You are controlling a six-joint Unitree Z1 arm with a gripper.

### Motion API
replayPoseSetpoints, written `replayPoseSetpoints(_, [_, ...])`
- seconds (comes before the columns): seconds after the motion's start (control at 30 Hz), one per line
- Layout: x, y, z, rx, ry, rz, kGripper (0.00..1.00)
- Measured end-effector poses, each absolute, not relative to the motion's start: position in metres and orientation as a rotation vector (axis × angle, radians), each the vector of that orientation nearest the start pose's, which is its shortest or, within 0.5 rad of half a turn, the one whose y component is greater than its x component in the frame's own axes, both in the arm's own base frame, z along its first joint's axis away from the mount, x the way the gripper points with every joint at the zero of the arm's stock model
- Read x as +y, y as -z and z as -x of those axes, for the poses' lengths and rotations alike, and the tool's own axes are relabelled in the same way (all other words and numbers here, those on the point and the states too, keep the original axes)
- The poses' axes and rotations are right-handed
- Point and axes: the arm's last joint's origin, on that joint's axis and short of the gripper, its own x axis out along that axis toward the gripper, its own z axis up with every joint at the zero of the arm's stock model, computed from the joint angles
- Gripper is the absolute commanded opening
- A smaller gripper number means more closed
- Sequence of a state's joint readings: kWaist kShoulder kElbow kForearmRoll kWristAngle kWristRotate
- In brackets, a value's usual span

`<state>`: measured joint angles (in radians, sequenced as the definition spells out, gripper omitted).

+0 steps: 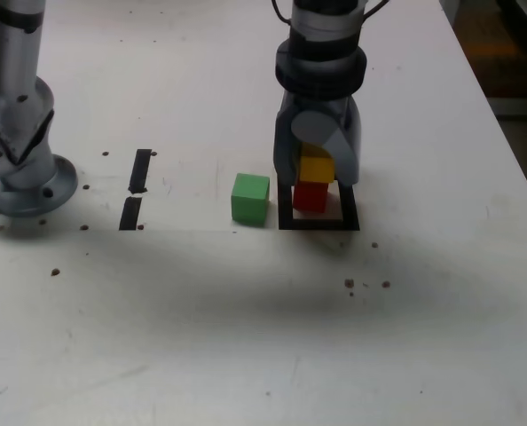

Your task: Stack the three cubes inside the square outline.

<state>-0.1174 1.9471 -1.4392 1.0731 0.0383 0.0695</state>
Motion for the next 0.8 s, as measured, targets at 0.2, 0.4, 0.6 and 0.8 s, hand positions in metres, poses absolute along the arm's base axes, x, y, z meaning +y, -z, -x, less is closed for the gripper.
replayPoseSetpoints(0.2, [-0.039, -0.25, -0.343, 1.585, 0.125, -0.185, 0.67])
replayPoseSetpoints(0.4, [-0.039, -0.249, -0.342, 1.586, 0.137, -0.196, 0.79])
replayPoseSetpoints(0.6, [-0.038, -0.254, -0.338, 1.577, 0.145, -0.213, 0.84])
replayPoseSetpoints(0.8, [-0.034, -0.274, -0.322, 1.562, 0.118, -0.239, 0.87])
